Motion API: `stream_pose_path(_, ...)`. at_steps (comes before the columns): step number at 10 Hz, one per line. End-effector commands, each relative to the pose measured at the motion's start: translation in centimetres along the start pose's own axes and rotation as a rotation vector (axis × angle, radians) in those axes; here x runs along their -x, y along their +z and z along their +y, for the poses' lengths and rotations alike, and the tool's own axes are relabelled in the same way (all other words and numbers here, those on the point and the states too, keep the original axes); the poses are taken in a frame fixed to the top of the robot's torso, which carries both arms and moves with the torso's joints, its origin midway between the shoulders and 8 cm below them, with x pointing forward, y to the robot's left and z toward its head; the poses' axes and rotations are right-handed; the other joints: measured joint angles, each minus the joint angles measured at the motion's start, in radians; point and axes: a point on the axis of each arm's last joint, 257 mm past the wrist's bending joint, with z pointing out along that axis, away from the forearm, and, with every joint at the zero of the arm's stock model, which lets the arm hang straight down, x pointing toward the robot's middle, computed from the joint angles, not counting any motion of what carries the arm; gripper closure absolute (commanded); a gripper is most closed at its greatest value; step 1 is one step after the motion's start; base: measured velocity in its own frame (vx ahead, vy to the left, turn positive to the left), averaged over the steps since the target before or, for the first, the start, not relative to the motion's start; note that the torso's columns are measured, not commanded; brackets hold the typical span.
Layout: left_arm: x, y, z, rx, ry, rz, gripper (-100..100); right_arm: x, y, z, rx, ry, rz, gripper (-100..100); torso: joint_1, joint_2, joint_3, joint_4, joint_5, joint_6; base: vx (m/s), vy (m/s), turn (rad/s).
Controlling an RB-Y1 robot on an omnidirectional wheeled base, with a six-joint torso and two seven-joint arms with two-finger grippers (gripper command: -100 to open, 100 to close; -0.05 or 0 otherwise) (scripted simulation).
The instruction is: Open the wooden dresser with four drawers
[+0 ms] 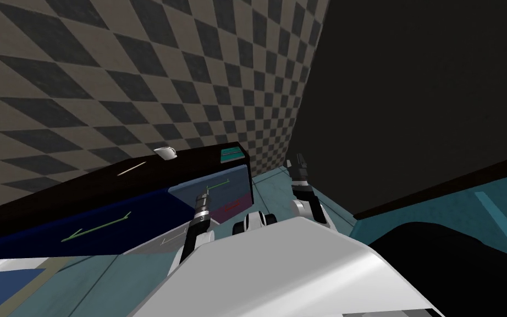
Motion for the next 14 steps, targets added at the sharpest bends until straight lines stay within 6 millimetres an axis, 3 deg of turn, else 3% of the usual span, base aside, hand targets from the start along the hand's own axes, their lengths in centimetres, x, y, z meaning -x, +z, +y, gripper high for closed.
stream_pose_path(1,0.1,-0.4,-0.6,-0.003,0.000,0.002,100,0.0,0.0,0.0,0.000,0.000,0.000,0,-0.001,0.000,0.000,0.001,-0.001,0.000,-0.166,-0.060,0.009)
stream_pose_path(8,0.0,-1.5,-1.1,-0.001,0.000,0.008,100,0.0,0.0,0.0,0.000,0.000,0.000,0,-0.001,-0.003,-0.002,0.002,-0.002,0.000,-0.158,-0.043,0.008)
stream_pose_path(9,0.0,-1.6,-0.4,0.016,0.000,0.007,100,0.0,0.0,0.0,0.000,0.000,0.000,0,-0.002,-0.003,-0.002,0.002,-0.003,0.001,-0.086,-0.027,0.002)
stream_pose_path(10,0.1,-1.9,-0.6,0.025,0.000,0.005,-100,0.0,0.0,0.0,0.000,0.000,0.000,0,0.000,-0.009,-0.006,0.001,-0.003,0.001,-0.009,-0.004,-0.021)
stream_pose_path(14,0.9,-2.7,-2.8,0.027,-0.001,-0.006,-100,0.0,0.0,0.0,0.000,0.000,0.000,0,0.002,-0.009,-0.005,-0.002,0.001,0.001,0.027,0.006,-0.025)
